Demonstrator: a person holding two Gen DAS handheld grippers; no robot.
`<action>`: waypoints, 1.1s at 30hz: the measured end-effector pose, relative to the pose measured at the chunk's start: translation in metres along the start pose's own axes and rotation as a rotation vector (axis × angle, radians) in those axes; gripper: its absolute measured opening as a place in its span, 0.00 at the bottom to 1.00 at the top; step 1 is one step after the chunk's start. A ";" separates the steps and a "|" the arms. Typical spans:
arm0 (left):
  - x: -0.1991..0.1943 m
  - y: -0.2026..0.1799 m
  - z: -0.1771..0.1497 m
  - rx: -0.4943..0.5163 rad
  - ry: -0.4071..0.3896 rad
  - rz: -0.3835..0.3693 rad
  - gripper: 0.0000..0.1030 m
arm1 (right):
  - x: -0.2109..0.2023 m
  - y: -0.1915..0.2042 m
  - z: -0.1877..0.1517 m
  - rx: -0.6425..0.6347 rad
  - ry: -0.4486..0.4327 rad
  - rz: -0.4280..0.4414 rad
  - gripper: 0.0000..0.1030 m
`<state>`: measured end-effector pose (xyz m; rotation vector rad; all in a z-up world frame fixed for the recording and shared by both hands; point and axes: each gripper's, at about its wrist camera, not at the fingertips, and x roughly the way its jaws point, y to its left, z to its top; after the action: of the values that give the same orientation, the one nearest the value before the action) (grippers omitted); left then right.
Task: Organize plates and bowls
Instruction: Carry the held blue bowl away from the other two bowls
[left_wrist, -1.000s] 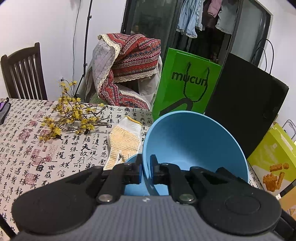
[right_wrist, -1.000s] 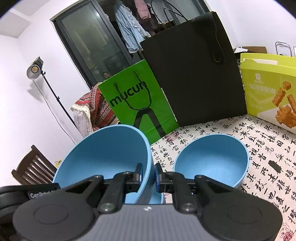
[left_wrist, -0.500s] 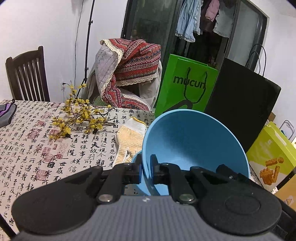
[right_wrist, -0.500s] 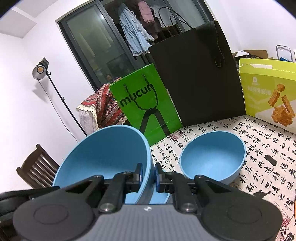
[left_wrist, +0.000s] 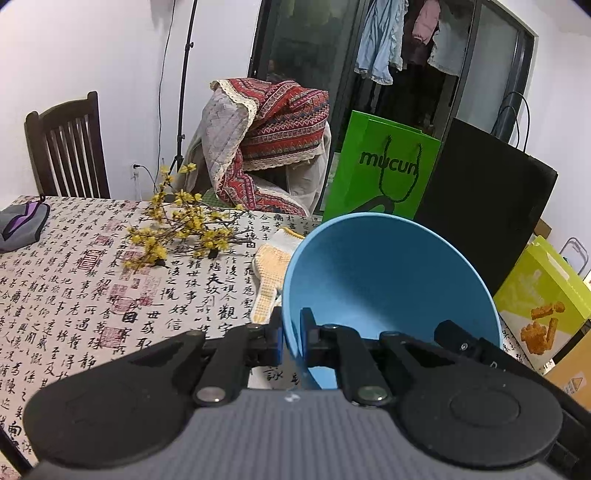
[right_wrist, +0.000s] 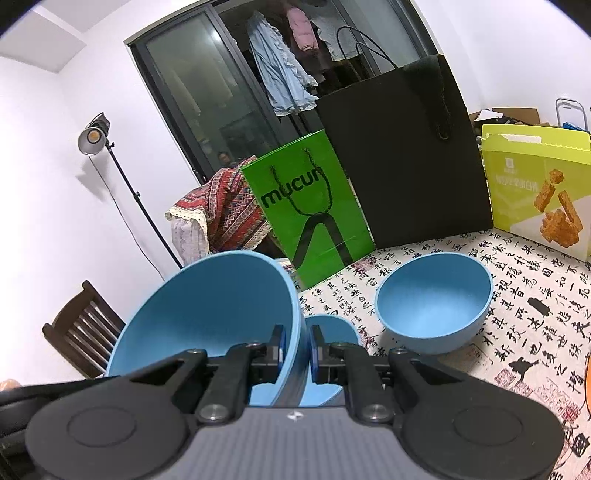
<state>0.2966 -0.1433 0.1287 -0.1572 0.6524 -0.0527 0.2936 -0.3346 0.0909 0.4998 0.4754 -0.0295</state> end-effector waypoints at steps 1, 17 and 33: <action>-0.001 0.002 -0.001 0.000 0.002 -0.001 0.09 | -0.001 0.001 -0.002 -0.001 0.000 0.001 0.12; -0.023 0.036 -0.013 0.009 -0.017 -0.019 0.09 | -0.020 0.029 -0.032 -0.009 0.002 0.013 0.12; -0.046 0.072 -0.025 -0.006 -0.041 -0.024 0.09 | -0.038 0.059 -0.053 -0.029 -0.004 0.029 0.12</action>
<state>0.2449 -0.0710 0.1245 -0.1720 0.6094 -0.0705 0.2453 -0.2610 0.0937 0.4779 0.4639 0.0040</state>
